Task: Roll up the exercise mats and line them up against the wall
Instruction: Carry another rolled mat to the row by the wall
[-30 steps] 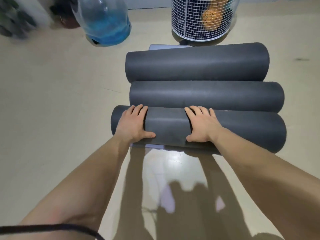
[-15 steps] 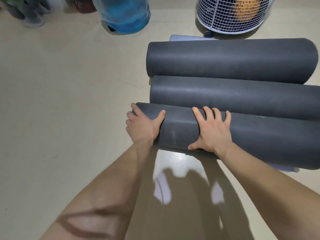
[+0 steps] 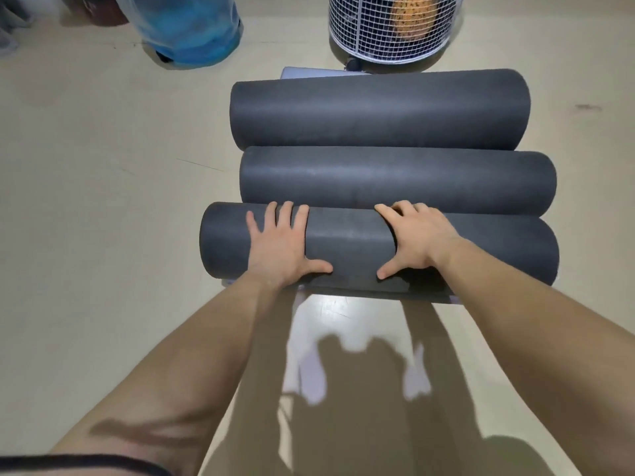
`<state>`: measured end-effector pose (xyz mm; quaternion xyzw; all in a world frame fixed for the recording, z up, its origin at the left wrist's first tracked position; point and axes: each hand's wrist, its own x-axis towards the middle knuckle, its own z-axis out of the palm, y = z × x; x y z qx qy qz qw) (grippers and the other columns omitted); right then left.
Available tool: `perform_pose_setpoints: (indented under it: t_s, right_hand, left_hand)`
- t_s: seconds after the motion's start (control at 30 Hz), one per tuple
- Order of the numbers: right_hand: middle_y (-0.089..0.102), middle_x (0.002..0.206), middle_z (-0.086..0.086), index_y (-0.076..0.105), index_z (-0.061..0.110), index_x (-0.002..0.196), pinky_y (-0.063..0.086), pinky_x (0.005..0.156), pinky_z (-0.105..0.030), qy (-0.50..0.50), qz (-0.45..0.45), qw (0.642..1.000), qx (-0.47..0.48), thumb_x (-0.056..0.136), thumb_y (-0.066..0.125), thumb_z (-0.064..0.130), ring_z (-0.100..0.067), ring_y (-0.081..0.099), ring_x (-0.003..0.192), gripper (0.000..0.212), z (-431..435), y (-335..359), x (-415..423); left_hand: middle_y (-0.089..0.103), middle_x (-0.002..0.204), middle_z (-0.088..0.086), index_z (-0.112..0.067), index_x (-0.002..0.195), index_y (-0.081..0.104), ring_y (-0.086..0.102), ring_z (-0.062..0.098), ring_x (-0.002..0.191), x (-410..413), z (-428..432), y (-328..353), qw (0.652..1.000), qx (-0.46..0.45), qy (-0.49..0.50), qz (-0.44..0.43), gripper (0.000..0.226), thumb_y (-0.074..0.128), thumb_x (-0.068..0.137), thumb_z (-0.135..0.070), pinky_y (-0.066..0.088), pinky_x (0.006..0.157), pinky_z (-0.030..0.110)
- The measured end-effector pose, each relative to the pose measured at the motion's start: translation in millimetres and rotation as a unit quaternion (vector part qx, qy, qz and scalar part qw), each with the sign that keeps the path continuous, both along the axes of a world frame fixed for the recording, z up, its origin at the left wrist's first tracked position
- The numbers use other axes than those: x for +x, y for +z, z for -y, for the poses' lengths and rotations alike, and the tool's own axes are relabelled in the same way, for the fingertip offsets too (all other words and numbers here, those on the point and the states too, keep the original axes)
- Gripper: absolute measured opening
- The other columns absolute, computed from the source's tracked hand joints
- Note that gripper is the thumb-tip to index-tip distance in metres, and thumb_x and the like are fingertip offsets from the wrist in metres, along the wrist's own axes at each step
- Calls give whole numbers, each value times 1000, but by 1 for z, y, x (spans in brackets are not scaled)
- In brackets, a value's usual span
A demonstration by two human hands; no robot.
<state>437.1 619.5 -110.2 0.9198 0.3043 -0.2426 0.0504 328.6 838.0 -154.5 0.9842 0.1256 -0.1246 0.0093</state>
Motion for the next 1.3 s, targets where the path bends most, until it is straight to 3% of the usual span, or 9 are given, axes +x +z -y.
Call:
perform_pose_setpoints:
  t_s: [0.13,0.33,0.53,0.73,0.83,0.97,1.03,1.2,1.3]
  right_hand:
    - [39,147,-5,16,33,154,32,111,-48,-7,49,998,-26,39,75,91,-34,41,132,142,19,-12,-15]
    - [34,148,-7,18,32,153,31,109,-51,-3,70,997,-14,47,75,86,-36,36,132,132,26,-16,-40]
    - [28,159,-7,5,32,162,34,114,-56,63,-18,998,-13,43,80,86,-38,37,140,151,-2,-2,-17]
    - [48,144,-3,17,40,155,43,99,-51,43,-18,999,12,41,74,88,-36,51,125,137,-11,-12,3]
    - [54,139,-1,23,40,153,47,99,-51,23,-54,998,16,37,73,90,-36,55,123,136,-17,-9,16]
    - [58,137,-1,25,41,154,51,98,-48,7,-100,995,18,32,74,91,-35,57,123,141,-23,-9,21]
    - [60,140,-1,26,40,156,51,99,-46,-3,-126,992,22,38,79,88,-34,57,125,137,-25,-12,16]
    - [56,148,0,24,43,157,49,102,-47,-28,-141,989,36,41,80,86,-35,54,131,136,-26,-20,9]
    - [56,148,0,25,43,157,49,102,-47,-27,-136,990,37,40,79,87,-35,54,131,136,-25,-22,7]
  left_hand:
    - [34,149,12,-17,146,27,33,39,138,-8,16,5,997,70,-20,-9,124,64,56,-95,24,117,67]
    - [24,156,22,-24,157,3,23,47,146,-26,38,3,992,110,-25,-51,128,67,66,-88,26,115,68]
    - [17,165,15,-30,160,6,8,42,156,-29,41,-1,998,47,42,-8,124,74,69,-79,18,121,66]
    - [16,166,19,-18,155,22,18,43,151,-54,77,-22,963,-52,223,142,101,71,82,-67,29,119,55]
    - [13,165,18,-13,158,21,23,41,146,-48,104,-24,887,-190,383,173,98,71,88,-59,31,118,48]
    - [27,162,13,-9,161,15,38,32,144,-37,137,-33,655,-438,602,129,95,62,95,-60,32,112,40]
    - [36,160,11,-8,159,24,40,30,144,-35,146,-40,575,-505,633,119,92,54,96,-67,31,113,38]
    - [40,160,8,-15,160,24,44,35,144,-40,149,-45,482,-531,684,137,132,60,62,-96,36,118,47]
    - [60,140,14,-11,142,43,63,35,125,-45,148,-53,469,-524,698,135,147,61,30,-104,52,104,44]
